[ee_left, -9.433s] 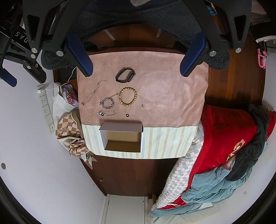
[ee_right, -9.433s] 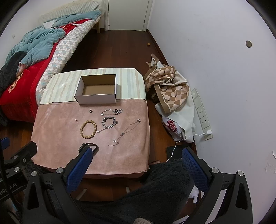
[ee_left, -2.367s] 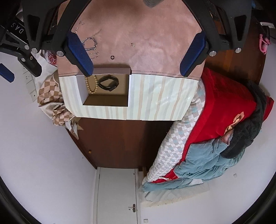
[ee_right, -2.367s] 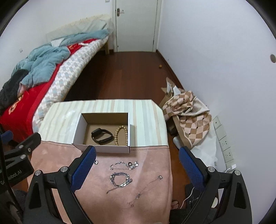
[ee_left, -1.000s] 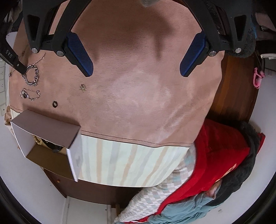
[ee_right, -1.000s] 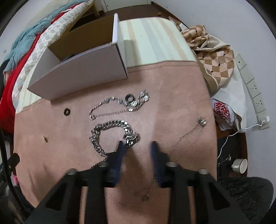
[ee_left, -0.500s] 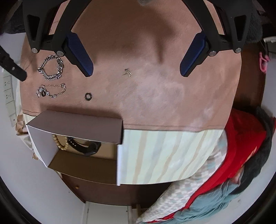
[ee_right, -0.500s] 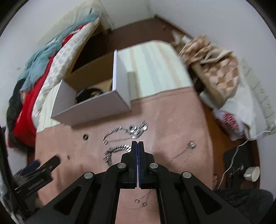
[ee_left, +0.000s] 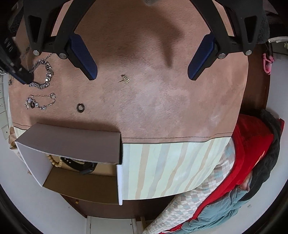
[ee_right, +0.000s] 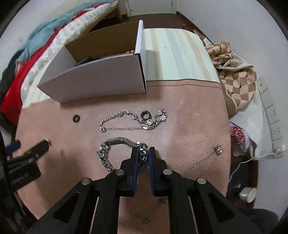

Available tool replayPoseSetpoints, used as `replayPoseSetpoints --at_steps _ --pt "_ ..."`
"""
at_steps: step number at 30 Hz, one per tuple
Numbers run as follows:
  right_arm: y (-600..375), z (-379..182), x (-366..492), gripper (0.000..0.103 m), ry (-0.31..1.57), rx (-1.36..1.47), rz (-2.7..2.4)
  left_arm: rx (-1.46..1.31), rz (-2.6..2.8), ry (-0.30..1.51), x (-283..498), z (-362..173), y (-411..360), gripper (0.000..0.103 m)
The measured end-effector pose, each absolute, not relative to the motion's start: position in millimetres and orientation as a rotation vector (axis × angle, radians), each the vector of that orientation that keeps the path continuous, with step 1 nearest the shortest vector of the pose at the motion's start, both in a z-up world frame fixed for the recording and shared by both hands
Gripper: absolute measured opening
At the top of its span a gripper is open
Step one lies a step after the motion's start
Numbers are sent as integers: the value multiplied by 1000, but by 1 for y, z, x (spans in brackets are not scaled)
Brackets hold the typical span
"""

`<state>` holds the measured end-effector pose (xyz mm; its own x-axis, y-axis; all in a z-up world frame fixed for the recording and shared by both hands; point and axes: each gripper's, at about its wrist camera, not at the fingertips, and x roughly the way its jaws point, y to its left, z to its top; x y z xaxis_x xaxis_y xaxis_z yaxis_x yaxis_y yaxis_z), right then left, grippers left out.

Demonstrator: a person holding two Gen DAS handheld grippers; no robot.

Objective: Organize jewelry
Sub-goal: 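Close the right tool on the thick silver curb-chain bracelet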

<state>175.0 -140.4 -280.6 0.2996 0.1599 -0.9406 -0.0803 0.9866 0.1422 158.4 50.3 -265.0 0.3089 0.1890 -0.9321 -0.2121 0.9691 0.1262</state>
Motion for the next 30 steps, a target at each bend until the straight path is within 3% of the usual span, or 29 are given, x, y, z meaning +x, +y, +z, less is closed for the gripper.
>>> replayPoseSetpoints --at_steps 14,18,19,24,25,26,28,30 --pt "-226 -258 192 11 1187 296 40 -133 55 1290 203 -279 -8 102" --pt "-231 -256 189 11 1182 302 41 -111 18 1300 216 -287 -24 96" --pt "-232 -256 187 11 1180 303 41 -90 12 1302 218 -289 -29 88" --pt "-236 -257 187 11 1181 315 31 5 -28 1253 218 -288 -49 68" --pt "-236 -258 187 11 1182 318 29 15 -42 1241 218 -287 -51 59" --pt "-237 -259 187 11 1184 319 26 26 -59 1226 217 -285 -54 37" --pt "-237 -260 187 11 1187 324 21 28 -82 1218 218 -283 -53 11" --pt "-237 -260 186 11 1188 327 20 9 -100 1226 216 -282 -49 0"
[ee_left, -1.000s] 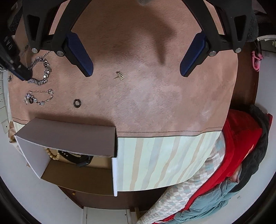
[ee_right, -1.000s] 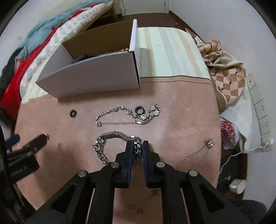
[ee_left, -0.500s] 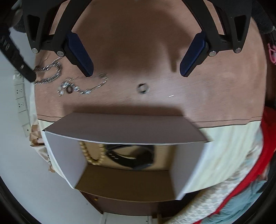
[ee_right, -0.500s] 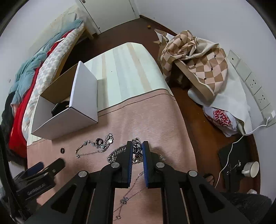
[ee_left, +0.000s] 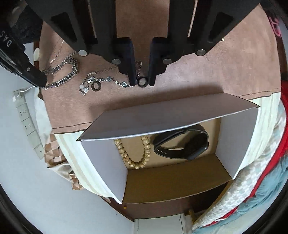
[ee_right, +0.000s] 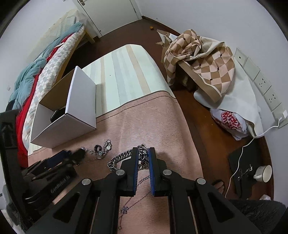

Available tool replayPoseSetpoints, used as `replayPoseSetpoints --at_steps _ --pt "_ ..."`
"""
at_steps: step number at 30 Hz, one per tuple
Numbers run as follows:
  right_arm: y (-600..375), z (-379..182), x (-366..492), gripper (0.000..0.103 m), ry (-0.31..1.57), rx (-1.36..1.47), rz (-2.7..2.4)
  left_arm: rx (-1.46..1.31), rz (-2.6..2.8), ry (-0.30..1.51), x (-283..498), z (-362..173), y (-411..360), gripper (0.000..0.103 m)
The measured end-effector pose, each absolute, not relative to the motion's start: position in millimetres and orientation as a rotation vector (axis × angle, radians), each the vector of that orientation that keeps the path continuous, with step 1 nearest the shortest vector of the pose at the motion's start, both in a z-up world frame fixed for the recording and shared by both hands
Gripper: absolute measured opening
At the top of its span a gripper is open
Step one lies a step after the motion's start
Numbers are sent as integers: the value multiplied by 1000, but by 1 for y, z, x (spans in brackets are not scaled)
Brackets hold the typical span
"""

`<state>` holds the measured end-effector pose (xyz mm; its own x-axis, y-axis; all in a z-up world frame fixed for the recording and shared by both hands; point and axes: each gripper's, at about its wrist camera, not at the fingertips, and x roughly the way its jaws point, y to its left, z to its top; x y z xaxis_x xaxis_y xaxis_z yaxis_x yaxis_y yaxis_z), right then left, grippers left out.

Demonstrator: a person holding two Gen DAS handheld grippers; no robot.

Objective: Organize jewelry
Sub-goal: 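Close the right tool on the thick silver curb-chain bracelet, then carry the curb chain toward the box while the left tool grasps a thin silver chain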

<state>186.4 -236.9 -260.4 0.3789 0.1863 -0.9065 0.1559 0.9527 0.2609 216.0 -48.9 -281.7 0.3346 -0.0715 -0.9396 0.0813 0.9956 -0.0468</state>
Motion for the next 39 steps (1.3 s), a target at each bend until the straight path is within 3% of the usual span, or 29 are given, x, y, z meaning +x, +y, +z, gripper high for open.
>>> replayPoseSetpoints --at_steps 9,22,32,39 --pt "-232 -245 184 11 1161 326 45 -113 -81 1241 188 -272 0 0" --pt "-208 -205 183 11 1137 359 166 -208 -128 1131 162 -196 41 0" --pt "-167 -111 211 11 1021 316 352 -218 -182 980 204 -105 52 0" --pt "-127 -91 266 11 1005 226 390 -185 -147 957 263 -94 62 0"
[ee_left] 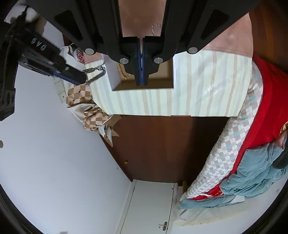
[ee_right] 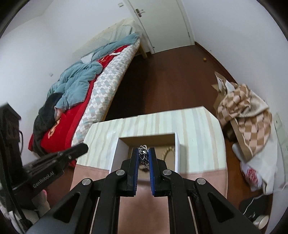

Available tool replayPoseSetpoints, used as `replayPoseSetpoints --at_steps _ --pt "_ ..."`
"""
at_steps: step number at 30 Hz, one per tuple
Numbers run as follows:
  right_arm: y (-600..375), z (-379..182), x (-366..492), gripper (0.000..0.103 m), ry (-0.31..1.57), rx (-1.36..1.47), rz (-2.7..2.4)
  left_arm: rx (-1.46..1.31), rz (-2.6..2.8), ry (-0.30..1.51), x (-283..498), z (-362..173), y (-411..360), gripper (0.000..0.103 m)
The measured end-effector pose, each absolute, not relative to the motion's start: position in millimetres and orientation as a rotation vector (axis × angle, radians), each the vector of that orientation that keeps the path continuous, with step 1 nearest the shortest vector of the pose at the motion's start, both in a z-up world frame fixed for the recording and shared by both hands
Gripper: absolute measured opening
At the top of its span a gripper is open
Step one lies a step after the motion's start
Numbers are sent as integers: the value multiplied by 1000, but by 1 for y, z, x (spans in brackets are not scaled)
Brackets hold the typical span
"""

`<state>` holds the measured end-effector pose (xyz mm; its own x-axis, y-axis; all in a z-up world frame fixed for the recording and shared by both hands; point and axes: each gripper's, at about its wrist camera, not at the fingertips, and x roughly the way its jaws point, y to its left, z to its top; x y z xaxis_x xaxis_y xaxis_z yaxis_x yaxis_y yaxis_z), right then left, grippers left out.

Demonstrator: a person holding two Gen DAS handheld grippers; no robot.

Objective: Organize jewelry
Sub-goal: 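Carry the curb chain toward the box while the left tool grasps a thin silver chain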

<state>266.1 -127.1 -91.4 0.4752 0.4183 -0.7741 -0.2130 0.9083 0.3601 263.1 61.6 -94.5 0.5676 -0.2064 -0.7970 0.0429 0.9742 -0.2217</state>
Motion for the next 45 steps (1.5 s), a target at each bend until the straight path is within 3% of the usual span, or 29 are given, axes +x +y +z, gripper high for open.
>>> replayPoseSetpoints --at_steps 7,9,11,12,20,27,28,31,36,45 --pt "-113 -118 293 11 1051 177 380 -180 -50 1032 257 -131 81 6" --pt "-116 -120 282 11 1045 178 386 -197 -19 1059 241 -146 88 21" --pt "-122 -122 267 11 1039 205 398 -219 -10 1069 224 -159 93 63" --pt "-126 -123 259 11 1032 214 398 -231 0 1073 214 -165 95 67" --pt "-149 -139 195 11 1031 263 350 -269 29 1207 191 -239 88 67" --pt "-166 -192 176 11 1115 285 250 -155 79 1250 206 -282 64 63" --pt "-168 -198 176 11 1125 292 240 -127 71 1243 207 -284 58 57" --pt "-173 -210 176 11 1142 299 214 -70 57 1208 204 -282 48 4" --pt "-177 -211 179 11 1131 309 197 -155 25 1209 195 -276 56 2" --pt "-182 -171 188 11 1052 346 222 -297 -70 1139 172 -213 73 2"
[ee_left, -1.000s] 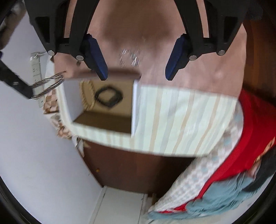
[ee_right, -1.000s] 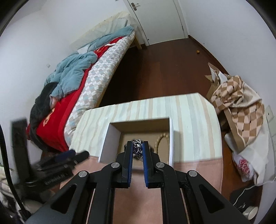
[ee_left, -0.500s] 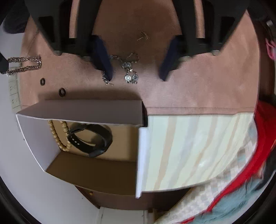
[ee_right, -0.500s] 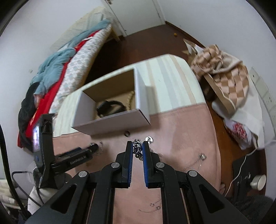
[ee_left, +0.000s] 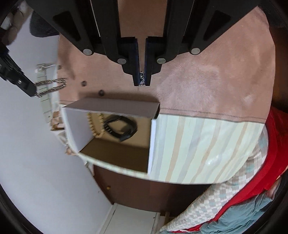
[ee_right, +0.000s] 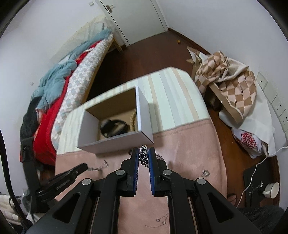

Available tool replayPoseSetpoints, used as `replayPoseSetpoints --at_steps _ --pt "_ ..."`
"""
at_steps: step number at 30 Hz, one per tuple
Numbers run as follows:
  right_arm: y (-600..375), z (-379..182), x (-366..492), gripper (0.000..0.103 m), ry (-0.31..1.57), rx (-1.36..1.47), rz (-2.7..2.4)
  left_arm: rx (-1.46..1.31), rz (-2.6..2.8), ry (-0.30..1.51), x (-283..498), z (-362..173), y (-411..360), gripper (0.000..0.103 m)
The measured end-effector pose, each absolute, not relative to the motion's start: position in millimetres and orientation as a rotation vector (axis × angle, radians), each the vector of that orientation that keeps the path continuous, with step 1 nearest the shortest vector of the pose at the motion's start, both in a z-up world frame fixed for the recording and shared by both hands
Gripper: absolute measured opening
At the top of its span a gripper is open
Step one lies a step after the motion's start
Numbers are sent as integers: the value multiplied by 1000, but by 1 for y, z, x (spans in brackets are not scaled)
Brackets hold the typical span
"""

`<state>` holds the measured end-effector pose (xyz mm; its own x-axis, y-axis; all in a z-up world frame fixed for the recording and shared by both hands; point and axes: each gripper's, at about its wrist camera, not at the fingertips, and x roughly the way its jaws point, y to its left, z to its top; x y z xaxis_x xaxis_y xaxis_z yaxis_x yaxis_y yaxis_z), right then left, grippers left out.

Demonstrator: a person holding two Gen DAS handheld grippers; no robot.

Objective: Organize jewelry
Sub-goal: 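Lower both chains into the white box and open both tools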

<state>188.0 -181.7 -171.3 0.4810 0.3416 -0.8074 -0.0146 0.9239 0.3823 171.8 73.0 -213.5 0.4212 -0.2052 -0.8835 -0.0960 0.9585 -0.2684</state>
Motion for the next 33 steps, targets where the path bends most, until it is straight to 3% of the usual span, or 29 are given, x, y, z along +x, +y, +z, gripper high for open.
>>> replayPoseSetpoints --at_steps 13,23,33 --pt "-154 -104 234 11 963 327 356 -232 -161 954 232 -110 68 2" --pt "-103 -144 319 11 1111 228 409 -237 -163 1103 312 -159 74 3" --pt "-89 -193 365 11 1257 318 512 -256 -58 1187 324 -184 86 10"
